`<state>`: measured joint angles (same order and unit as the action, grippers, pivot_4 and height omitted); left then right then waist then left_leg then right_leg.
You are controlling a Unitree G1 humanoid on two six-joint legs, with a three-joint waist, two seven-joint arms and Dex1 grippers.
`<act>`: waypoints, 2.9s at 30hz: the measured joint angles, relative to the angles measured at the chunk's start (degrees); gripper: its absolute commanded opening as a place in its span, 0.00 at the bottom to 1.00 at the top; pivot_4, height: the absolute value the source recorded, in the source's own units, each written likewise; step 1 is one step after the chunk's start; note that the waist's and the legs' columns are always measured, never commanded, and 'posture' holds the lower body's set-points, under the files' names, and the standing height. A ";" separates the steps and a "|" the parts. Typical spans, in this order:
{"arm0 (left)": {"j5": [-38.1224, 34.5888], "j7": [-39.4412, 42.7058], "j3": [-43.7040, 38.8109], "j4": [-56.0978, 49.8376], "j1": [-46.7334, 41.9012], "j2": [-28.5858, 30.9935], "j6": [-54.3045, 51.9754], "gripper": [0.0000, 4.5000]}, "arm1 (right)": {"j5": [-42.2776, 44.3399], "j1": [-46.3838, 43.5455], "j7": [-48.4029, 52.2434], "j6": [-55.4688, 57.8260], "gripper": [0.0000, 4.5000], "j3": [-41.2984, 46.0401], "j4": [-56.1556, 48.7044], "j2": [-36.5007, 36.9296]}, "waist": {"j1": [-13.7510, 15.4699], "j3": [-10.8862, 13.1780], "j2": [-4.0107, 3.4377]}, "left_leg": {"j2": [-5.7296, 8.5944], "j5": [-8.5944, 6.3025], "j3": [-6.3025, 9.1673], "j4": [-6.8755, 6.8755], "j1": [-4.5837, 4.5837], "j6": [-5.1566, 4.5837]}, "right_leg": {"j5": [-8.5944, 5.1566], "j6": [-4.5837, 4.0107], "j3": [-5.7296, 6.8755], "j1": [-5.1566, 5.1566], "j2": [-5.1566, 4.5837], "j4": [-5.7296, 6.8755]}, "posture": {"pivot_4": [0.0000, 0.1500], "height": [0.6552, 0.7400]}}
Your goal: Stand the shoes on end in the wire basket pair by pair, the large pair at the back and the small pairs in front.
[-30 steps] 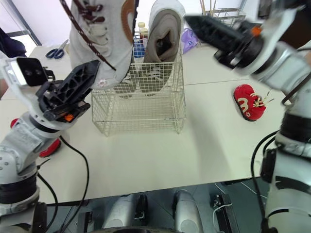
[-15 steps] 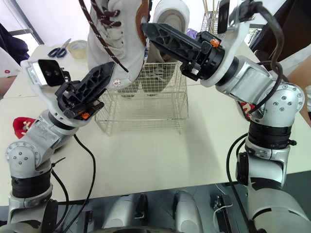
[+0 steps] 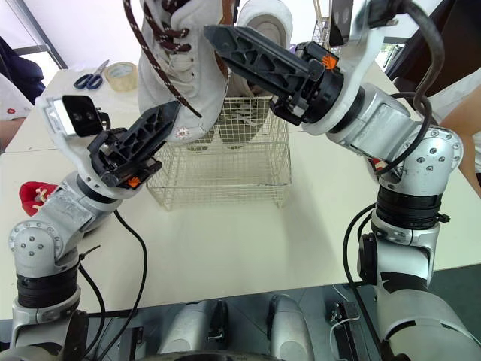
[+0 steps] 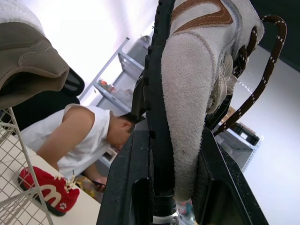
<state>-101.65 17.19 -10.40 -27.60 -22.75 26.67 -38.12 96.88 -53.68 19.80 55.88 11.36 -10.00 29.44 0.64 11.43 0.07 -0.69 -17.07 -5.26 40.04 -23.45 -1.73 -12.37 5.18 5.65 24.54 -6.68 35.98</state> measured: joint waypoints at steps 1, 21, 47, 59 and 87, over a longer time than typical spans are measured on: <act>0.00 0.00 0.00 0.04 0.00 0.00 -0.02 0.15 | -0.14 0.00 0.00 -0.05 0.85 -0.09 0.00 -0.08 | 0.00 0.00 0.00 | 0.00 0.00 0.00 0.00 0.00 -0.01 | 0.00 0.00 0.00 0.00 0.00 0.00 | 1.00 1.00; 7.79 6.83 -3.20 1.28 2.02 17.85 -7.40 0.67 | -22.28 -0.03 22.11 -7.68 0.05 -1.84 1.94 7.40 | -0.09 0.03 -0.01 | -0.01 -0.12 -0.05 -0.09 -0.01 -0.18 | -0.02 0.01 0.01 0.05 0.06 -0.12 | 1.00 1.00; 15.11 7.47 -19.98 -7.46 3.02 41.14 -15.08 0.67 | -71.42 -14.67 66.55 -49.59 0.05 -13.37 56.61 1.31 | -1.61 0.15 -0.05 | -0.09 0.20 -0.21 -0.89 0.01 0.42 | 0.00 0.03 -0.03 0.23 0.09 -0.72 | 1.00 1.00; 11.16 -0.67 -17.75 -11.79 16.45 31.50 -13.11 0.69 | -71.95 -10.75 63.09 -46.15 0.76 -9.86 51.38 1.29 | -1.50 0.15 -0.04 | -0.09 0.25 -0.15 -0.87 0.02 0.51 | 0.01 0.00 -0.01 0.22 0.13 -0.65 | 1.00 1.00; 16.38 2.13 -15.04 -9.29 19.25 28.12 -11.51 0.86 | -70.39 -2.71 58.11 -25.53 0.94 -6.49 32.72 12.00 | -1.21 0.14 -0.03 | -0.08 0.25 -0.13 -0.85 0.01 0.49 | 0.00 0.01 -0.01 0.21 0.12 -0.64 | 1.00 1.00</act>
<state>-85.27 19.32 -25.44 -36.89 -3.49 54.79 -49.64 26.49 -56.39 77.91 30.35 4.86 22.72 41.44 -0.57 11.57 0.04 -0.77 -16.82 -5.40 39.19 -23.44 -1.24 -12.37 5.18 5.65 24.76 -6.56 35.33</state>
